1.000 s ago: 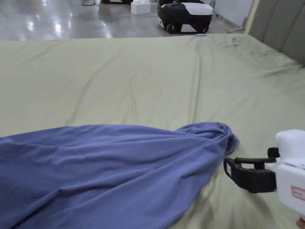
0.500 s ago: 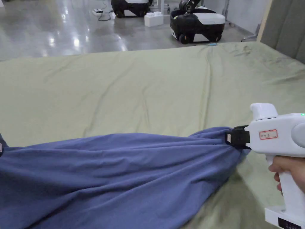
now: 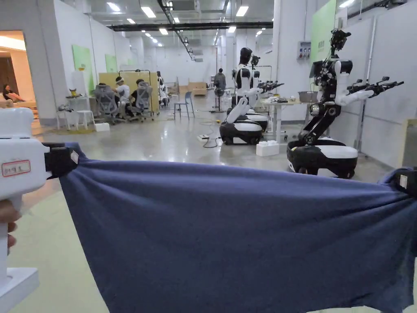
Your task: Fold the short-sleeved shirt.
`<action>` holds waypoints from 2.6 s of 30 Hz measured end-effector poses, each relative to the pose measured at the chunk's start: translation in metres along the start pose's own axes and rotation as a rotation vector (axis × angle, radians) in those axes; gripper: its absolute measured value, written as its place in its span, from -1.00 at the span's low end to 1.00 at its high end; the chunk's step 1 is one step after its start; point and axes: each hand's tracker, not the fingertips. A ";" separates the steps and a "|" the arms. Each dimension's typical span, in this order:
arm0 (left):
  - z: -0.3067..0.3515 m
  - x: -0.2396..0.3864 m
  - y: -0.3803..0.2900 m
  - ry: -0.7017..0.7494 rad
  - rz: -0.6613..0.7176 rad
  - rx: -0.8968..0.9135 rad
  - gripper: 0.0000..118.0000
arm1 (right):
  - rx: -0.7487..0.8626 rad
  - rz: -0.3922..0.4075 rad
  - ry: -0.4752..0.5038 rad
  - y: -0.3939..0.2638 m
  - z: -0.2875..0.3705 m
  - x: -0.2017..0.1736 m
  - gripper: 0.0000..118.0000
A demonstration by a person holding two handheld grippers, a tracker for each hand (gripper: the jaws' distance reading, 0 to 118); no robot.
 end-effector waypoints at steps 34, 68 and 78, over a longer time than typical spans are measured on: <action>-0.350 -0.034 0.016 0.339 -0.081 -0.044 -0.84 | 0.041 0.193 -0.095 0.117 -0.370 -0.046 -0.90; -0.105 -0.015 -0.336 -0.028 -0.065 -0.410 -0.84 | -0.263 0.193 -0.076 -0.297 -0.149 -0.015 -0.90; -0.027 -0.027 -0.367 -0.075 -0.044 -0.496 -0.71 | -0.307 0.163 -0.041 -0.343 -0.048 -0.014 -0.89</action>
